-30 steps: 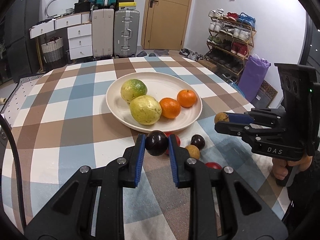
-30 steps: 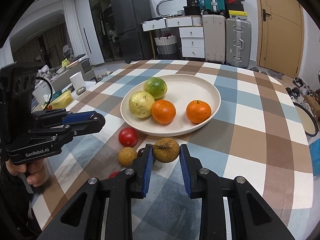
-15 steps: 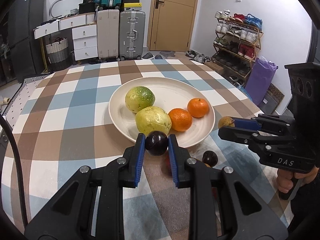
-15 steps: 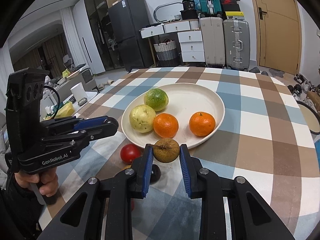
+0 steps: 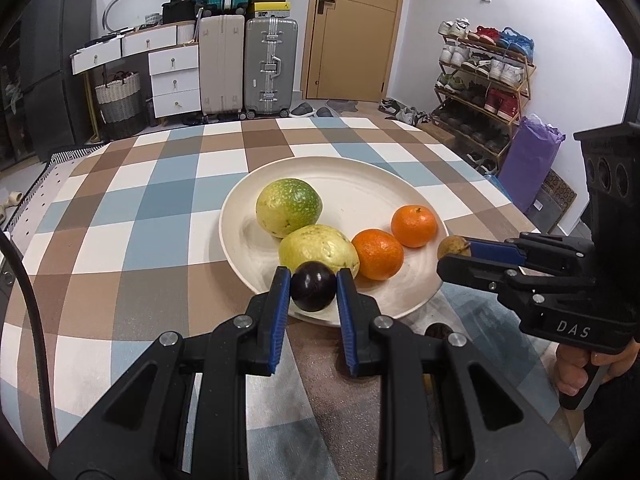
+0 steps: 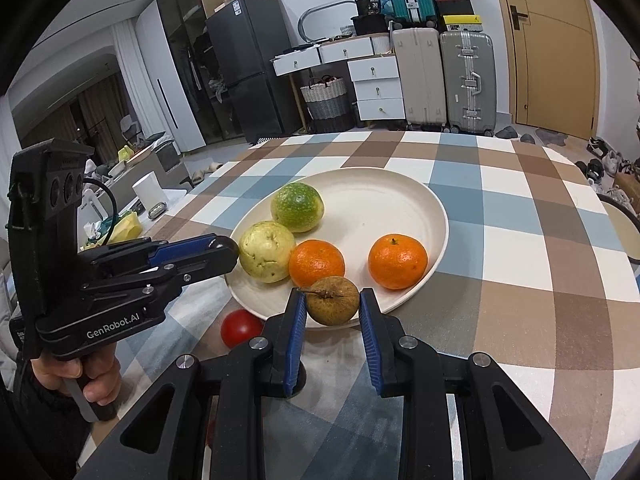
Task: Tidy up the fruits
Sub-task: 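Carry the plum toward the plate with the left tool while the right tool lowers the brown fruit onto it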
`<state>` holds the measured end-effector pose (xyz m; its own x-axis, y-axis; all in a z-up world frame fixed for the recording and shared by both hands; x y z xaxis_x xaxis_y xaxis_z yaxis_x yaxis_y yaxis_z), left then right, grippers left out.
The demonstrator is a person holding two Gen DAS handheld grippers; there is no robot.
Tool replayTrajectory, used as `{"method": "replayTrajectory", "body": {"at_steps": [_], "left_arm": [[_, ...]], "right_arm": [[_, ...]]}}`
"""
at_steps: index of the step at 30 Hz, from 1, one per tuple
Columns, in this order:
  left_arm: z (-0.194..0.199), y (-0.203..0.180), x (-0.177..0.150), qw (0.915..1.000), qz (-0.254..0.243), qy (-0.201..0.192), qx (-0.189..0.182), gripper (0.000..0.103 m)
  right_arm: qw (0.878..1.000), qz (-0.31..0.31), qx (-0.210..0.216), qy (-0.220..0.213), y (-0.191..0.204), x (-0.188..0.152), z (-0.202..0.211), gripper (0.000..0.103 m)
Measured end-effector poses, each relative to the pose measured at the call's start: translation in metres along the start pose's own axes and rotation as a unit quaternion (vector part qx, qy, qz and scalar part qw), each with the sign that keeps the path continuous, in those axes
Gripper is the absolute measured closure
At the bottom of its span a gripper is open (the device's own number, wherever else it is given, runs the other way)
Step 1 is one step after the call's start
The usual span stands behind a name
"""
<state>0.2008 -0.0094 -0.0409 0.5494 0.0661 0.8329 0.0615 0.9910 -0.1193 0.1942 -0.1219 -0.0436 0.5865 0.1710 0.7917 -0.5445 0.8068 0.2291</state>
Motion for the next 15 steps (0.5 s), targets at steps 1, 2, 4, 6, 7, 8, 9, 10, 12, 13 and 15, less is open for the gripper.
{"method": "replayTrajectory", "body": {"at_steps": [1, 2, 4, 6, 7, 8, 9, 10, 12, 13, 15], "left_arm": [[-0.001, 0.000, -0.001, 1.0000, 0.000, 0.001, 0.001, 0.082], [-0.003, 0.001, -0.001, 1.0000, -0.001, 0.003, 0.001, 0.082], [-0.005, 0.001, -0.001, 1.0000, -0.001, 0.005, 0.003, 0.082], [-0.008, 0.002, -0.001, 1.0000, -0.001, 0.006, 0.004, 0.082], [-0.010, 0.002, -0.001, 1.0000, -0.002, 0.007, 0.005, 0.082], [-0.012, 0.003, 0.000, 0.9999, -0.003, 0.008, 0.006, 0.082], [-0.014, 0.003, 0.001, 0.9999, -0.002, 0.009, 0.006, 0.082], [-0.014, 0.003, 0.001, 0.9999, -0.003, 0.009, 0.007, 0.082], [-0.019, 0.003, 0.002, 0.9999, -0.006, 0.012, 0.008, 0.082], [-0.021, 0.002, 0.002, 0.9999, -0.007, 0.014, 0.007, 0.082], [-0.025, 0.002, 0.002, 0.9998, -0.008, 0.016, 0.007, 0.082]], "right_arm": [[1.000, 0.001, 0.000, 0.001, 0.000, 0.001, -0.002, 0.075], [1.000, 0.002, -0.001, 0.001, 0.000, 0.002, -0.003, 0.075], [1.000, 0.003, -0.001, 0.004, 0.000, 0.002, -0.005, 0.075], [1.000, 0.002, -0.002, 0.006, 0.000, 0.002, -0.007, 0.075], [1.000, 0.001, -0.003, 0.007, 0.000, 0.002, -0.008, 0.075], [1.000, 0.001, -0.003, 0.008, 0.000, 0.001, -0.009, 0.075], [1.000, 0.001, -0.004, 0.009, -0.001, 0.001, -0.010, 0.075], [1.000, 0.000, -0.005, 0.009, -0.001, 0.001, -0.010, 0.075], [1.000, -0.002, -0.006, 0.009, -0.002, 0.001, -0.010, 0.075], [1.000, -0.003, -0.006, 0.009, -0.002, 0.002, -0.011, 0.075], [1.000, -0.004, -0.007, 0.010, -0.003, 0.003, -0.012, 0.075]]}}
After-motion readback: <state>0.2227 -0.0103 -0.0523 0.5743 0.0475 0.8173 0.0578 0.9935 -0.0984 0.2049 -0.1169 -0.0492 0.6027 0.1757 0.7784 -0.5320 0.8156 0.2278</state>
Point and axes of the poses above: each gripper's, at about its wrist camera, not at the fingertips, and z roughly against the way its jaws point, y to its left, x to its top, the point moved 3 cm from there along -z, roughly the way its jaws point, and after that the axes turned 8 degrees about -y, right-handed, at the moved point
